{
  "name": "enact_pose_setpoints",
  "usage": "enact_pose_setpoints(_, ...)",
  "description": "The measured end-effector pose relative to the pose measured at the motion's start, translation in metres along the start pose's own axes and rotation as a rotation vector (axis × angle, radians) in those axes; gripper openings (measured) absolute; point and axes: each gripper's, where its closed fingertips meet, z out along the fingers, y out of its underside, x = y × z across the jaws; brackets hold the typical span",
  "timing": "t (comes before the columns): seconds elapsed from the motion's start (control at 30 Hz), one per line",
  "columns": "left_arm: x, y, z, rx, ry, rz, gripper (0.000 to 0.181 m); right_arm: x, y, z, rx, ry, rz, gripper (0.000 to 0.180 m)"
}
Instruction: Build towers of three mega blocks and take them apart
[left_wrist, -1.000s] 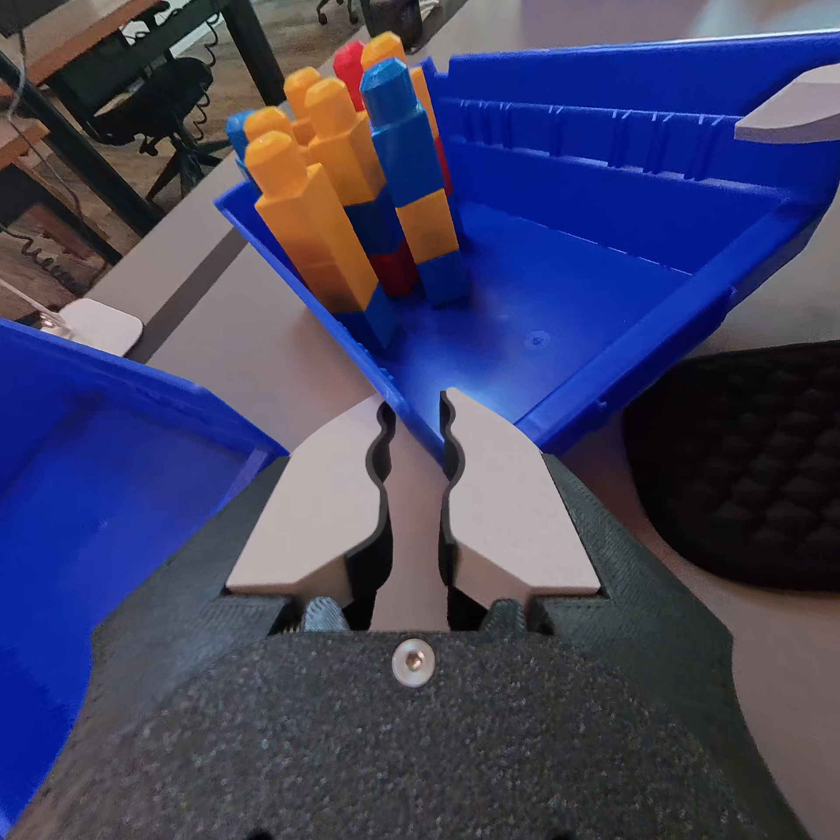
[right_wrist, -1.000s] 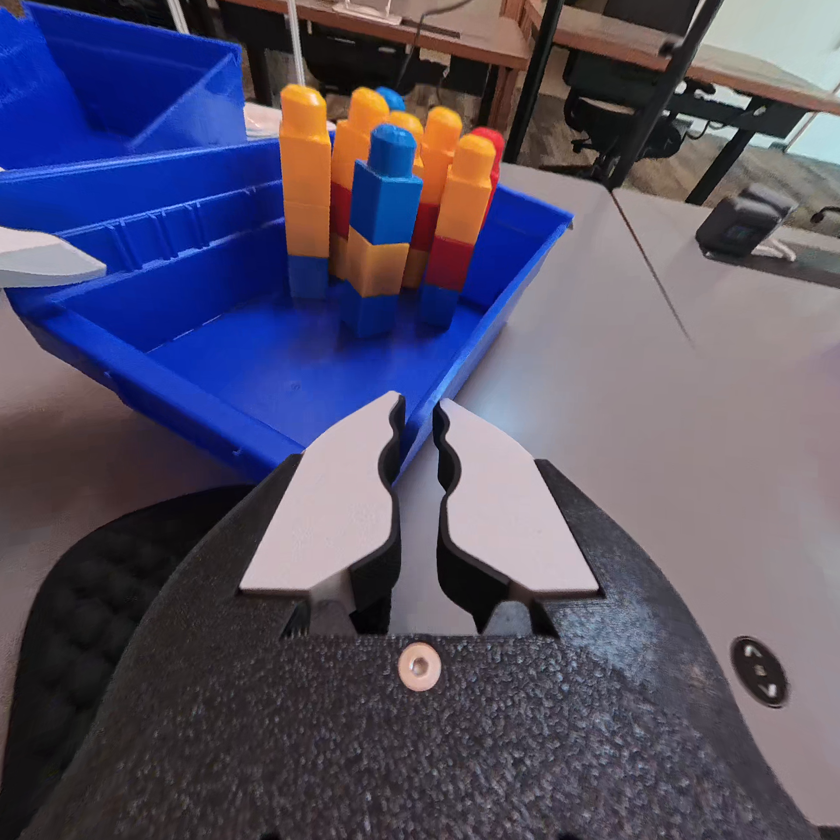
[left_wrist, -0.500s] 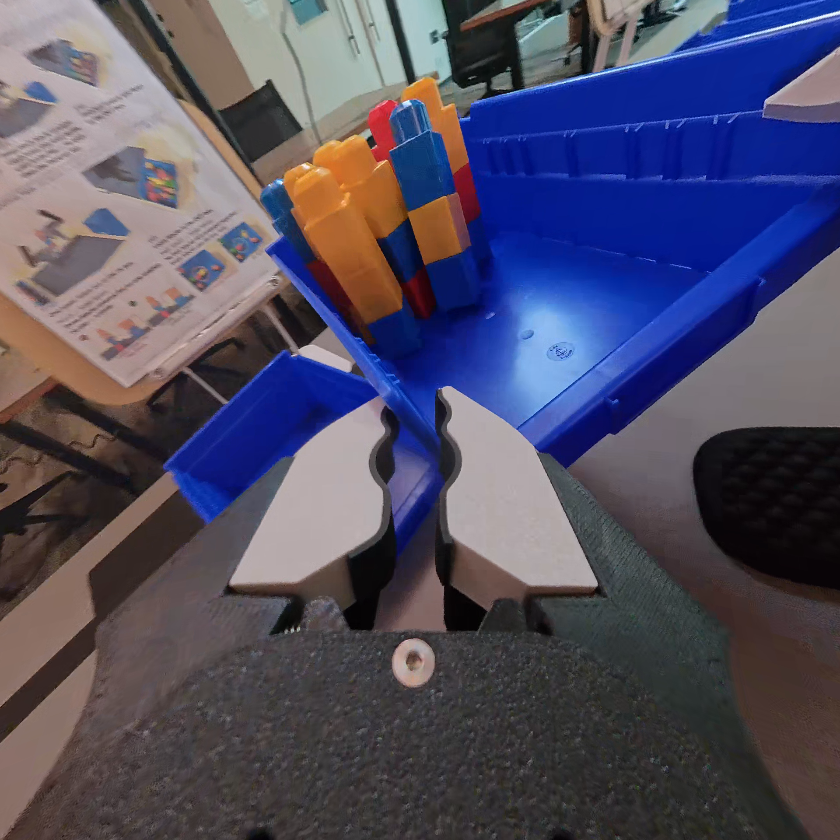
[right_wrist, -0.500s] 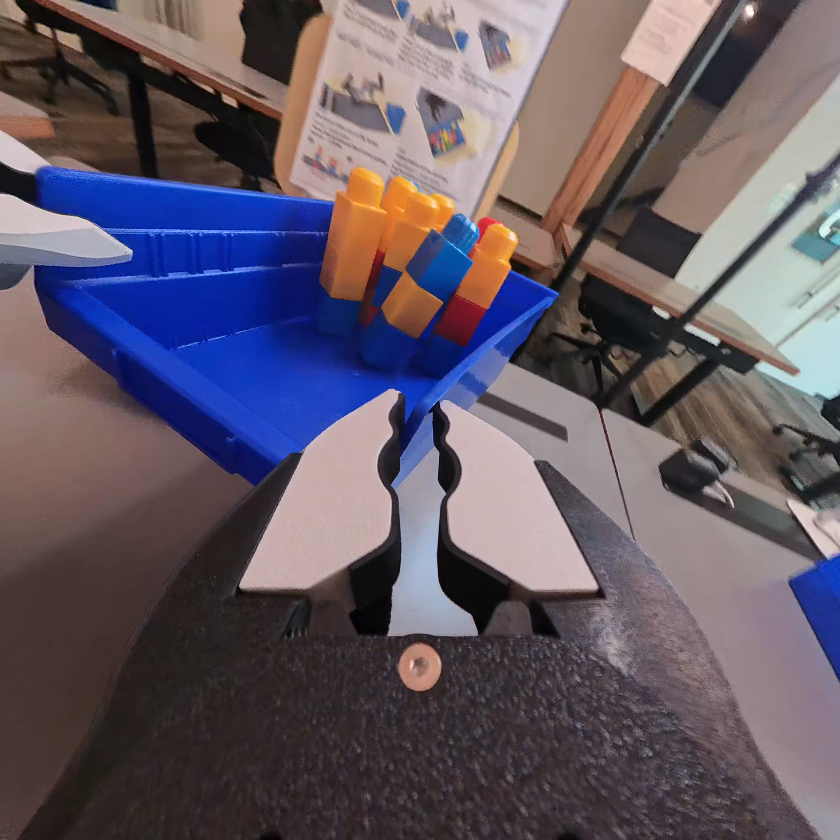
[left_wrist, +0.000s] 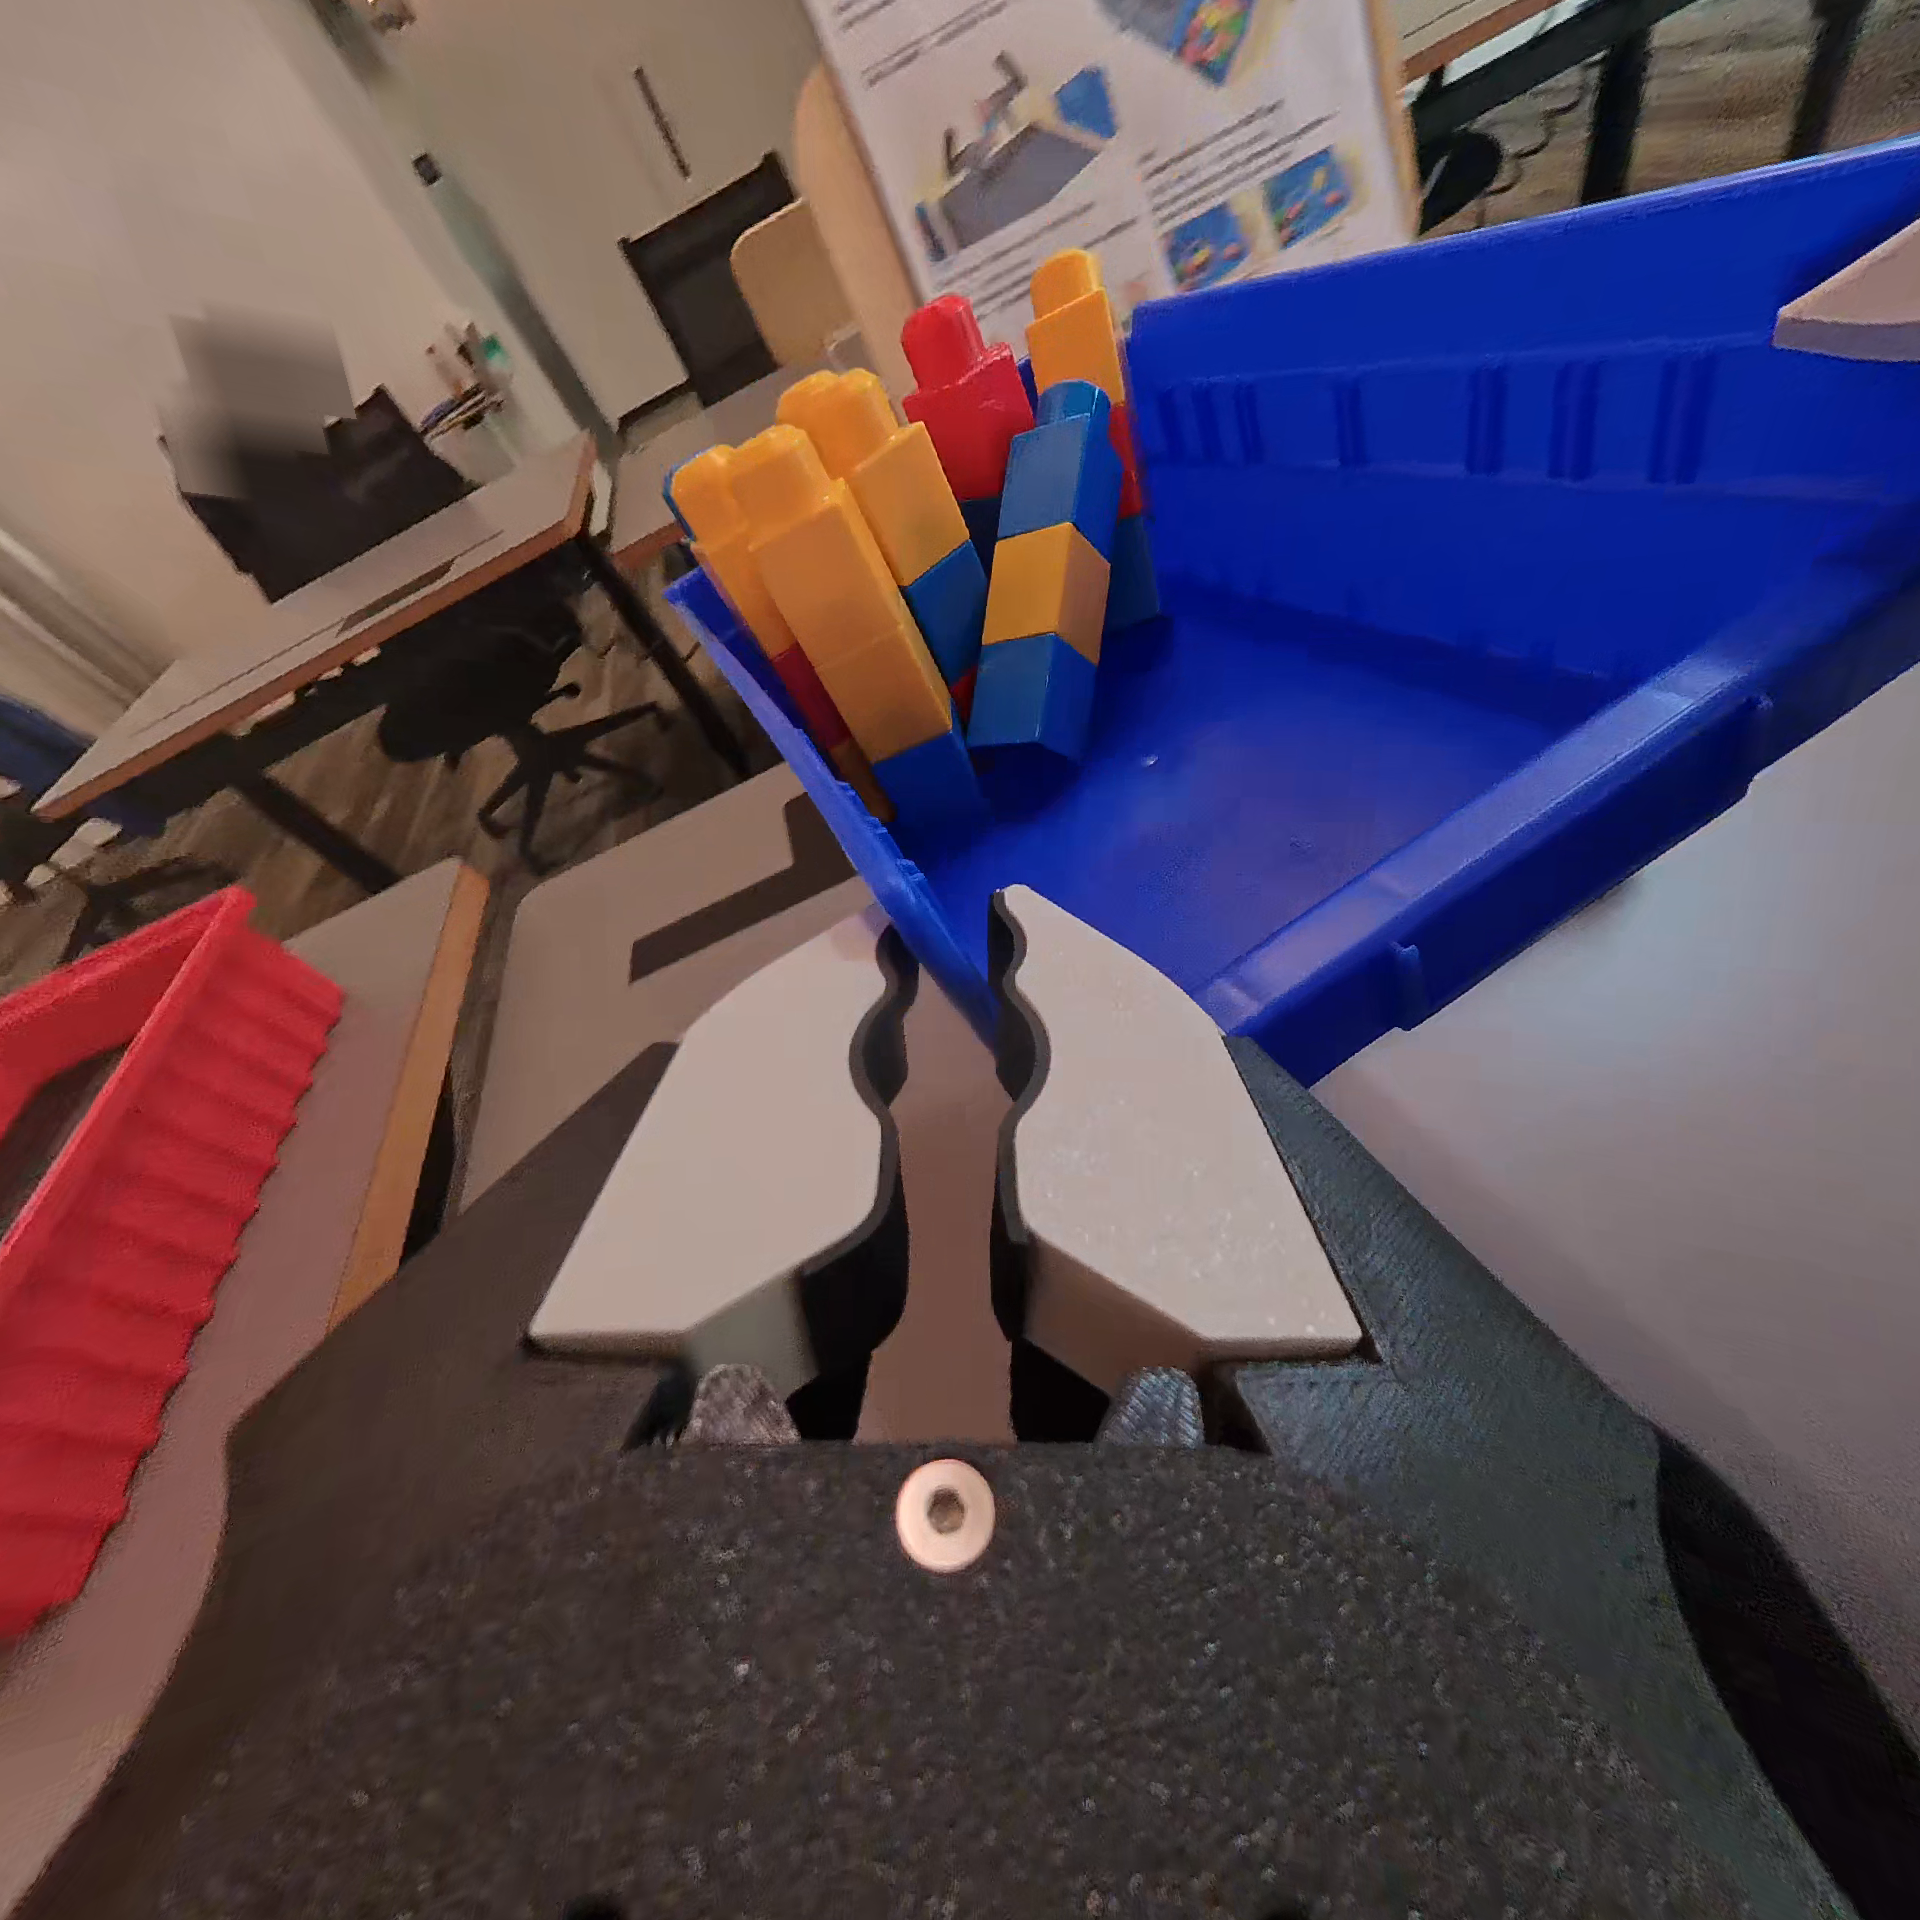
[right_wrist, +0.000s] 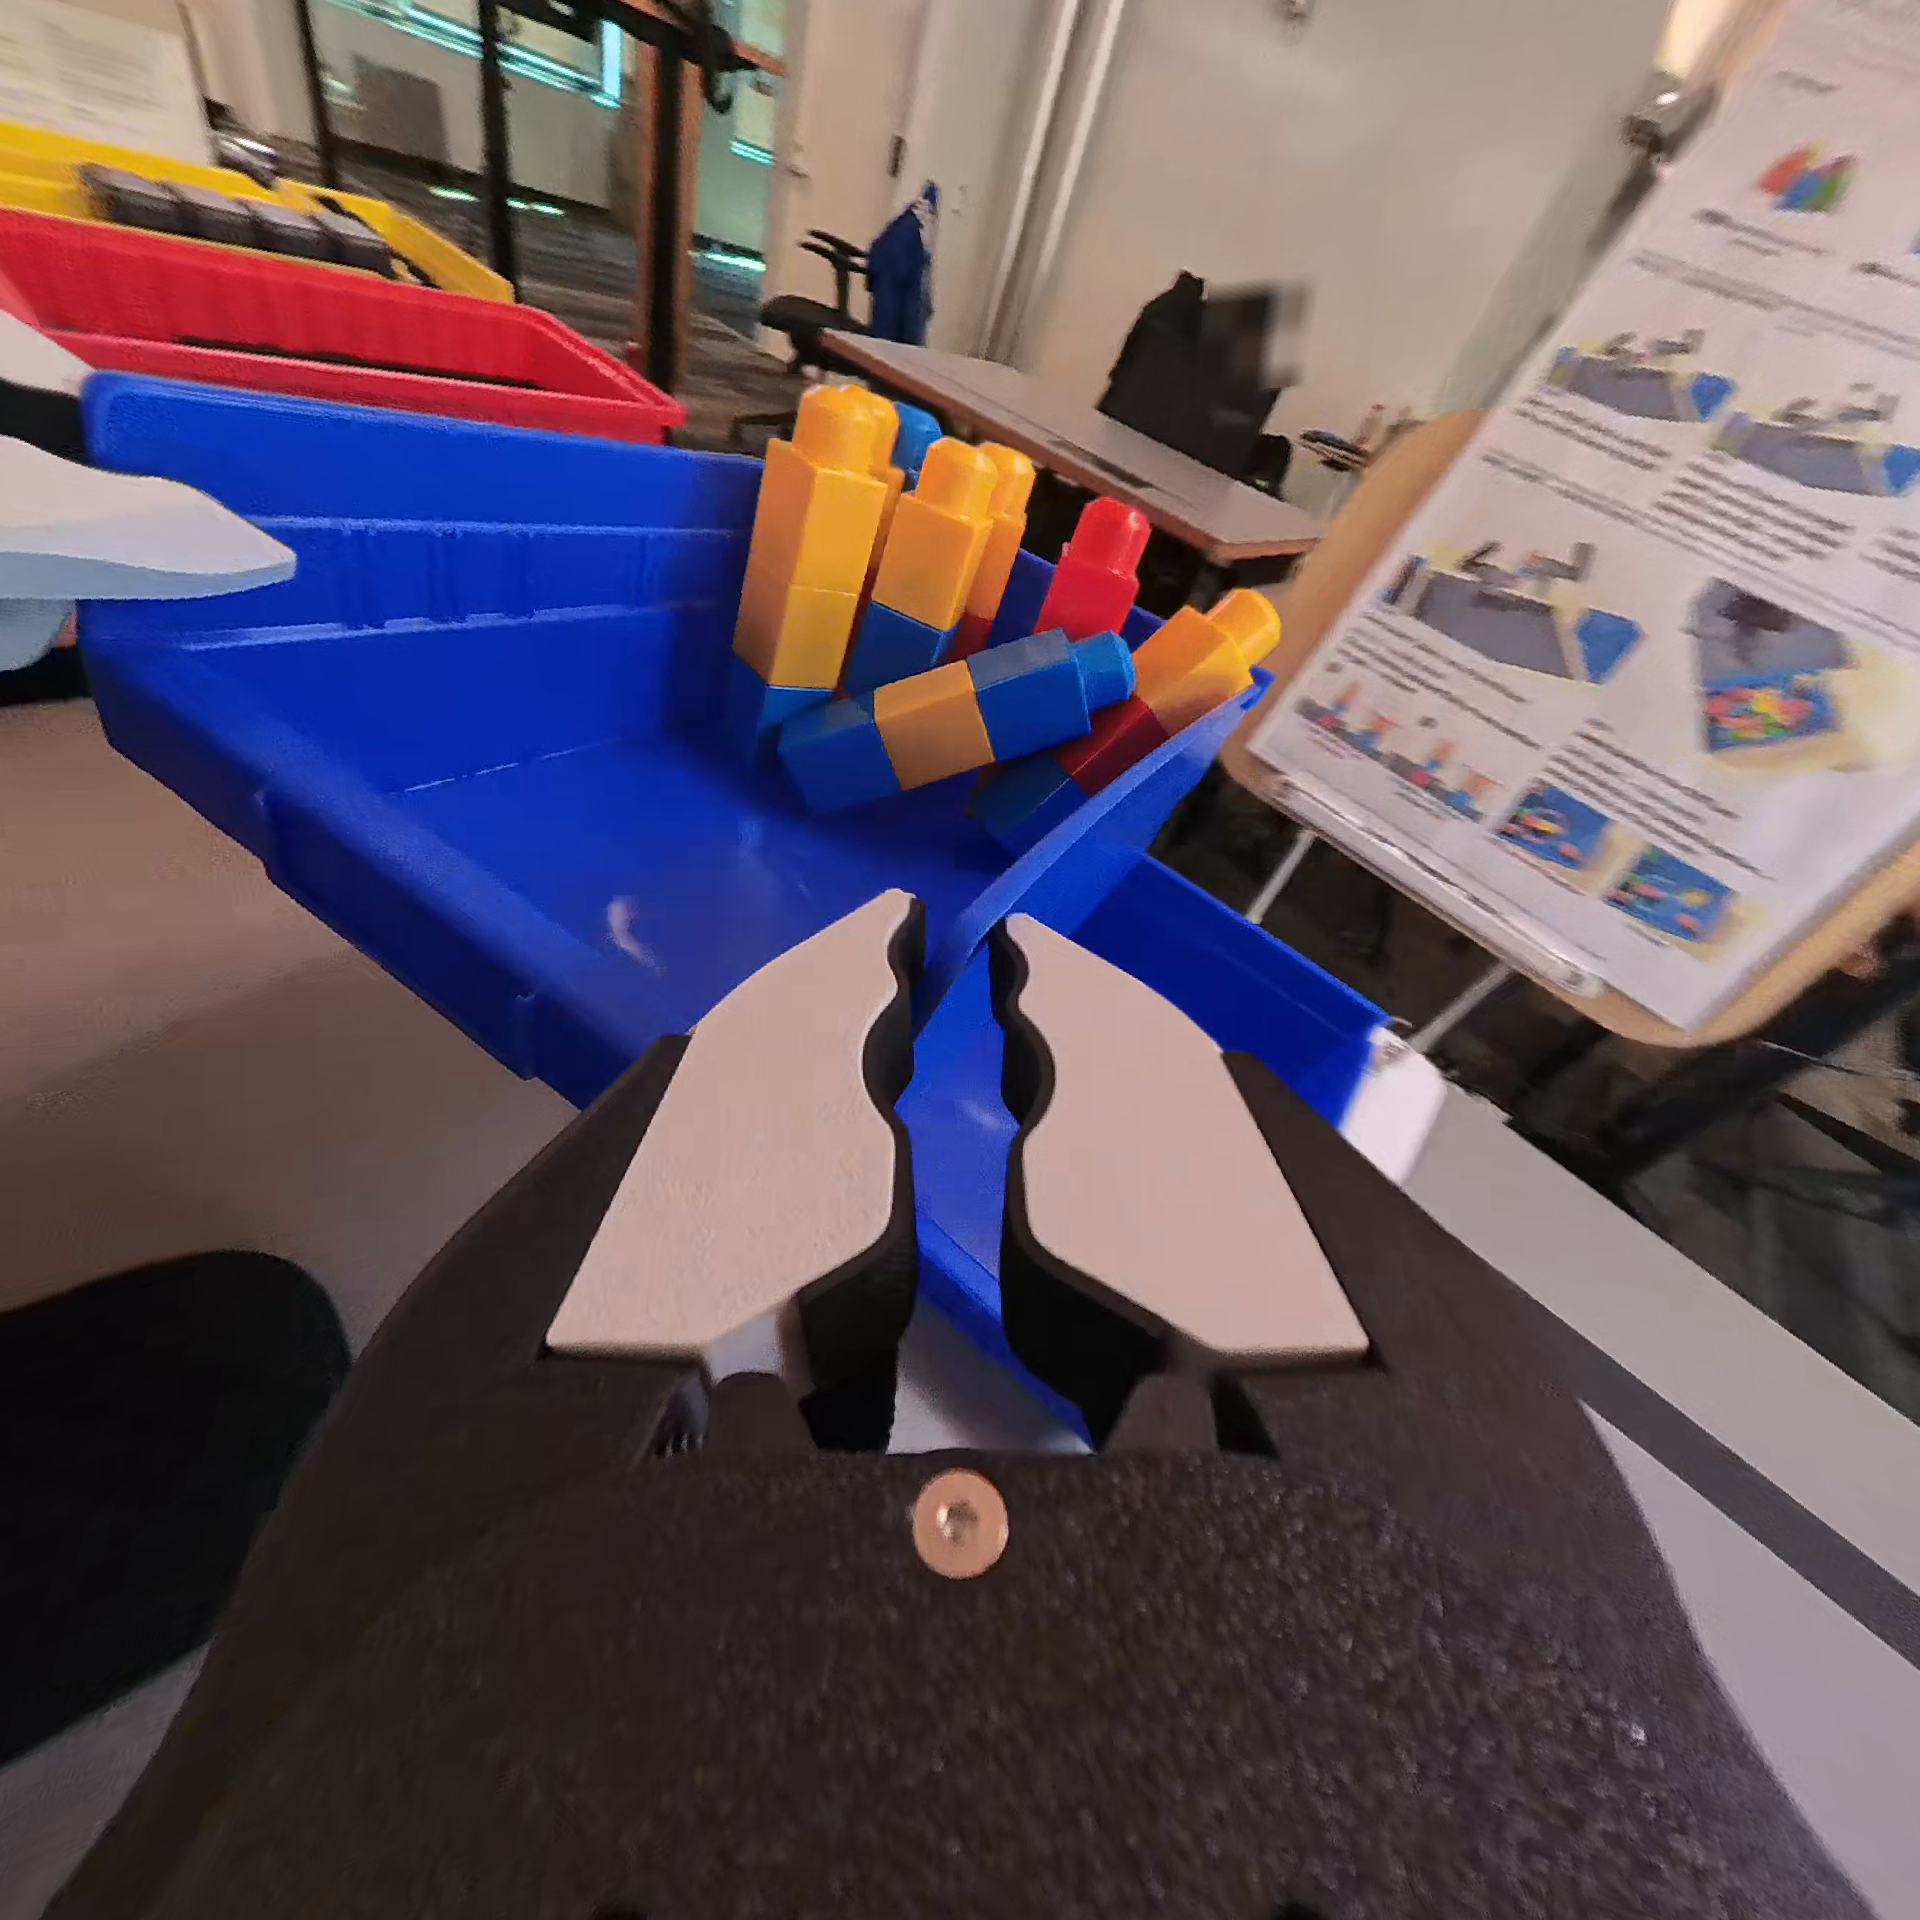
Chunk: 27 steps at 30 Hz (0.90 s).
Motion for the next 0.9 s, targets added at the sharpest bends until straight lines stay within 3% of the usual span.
enact_pose_setpoints(0.27,-0.064,0.095,-0.014,-0.105,-0.163,-0.071,0.012,-0.086,0.023,0.090,0.025,-0.165,0.018,0.011)
enact_pose_setpoints(0.5,-0.066,0.183,0.008,-0.156,-0.164,-0.124,0.012,-0.133,0.093,0.132,-0.021,-0.224,0.054,0.012)
enact_pose_setpoints(0.7,-0.065,0.230,0.028,-0.359,-0.183,-0.082,0.013,-0.147,0.136,0.153,-0.108,-0.232,0.040,0.017)
enact_pose_setpoints(0.9,-0.076,0.230,0.038,-0.277,-0.234,-0.193,0.009,-0.136,0.120,0.143,-0.105,-0.269,0.063,0.031)
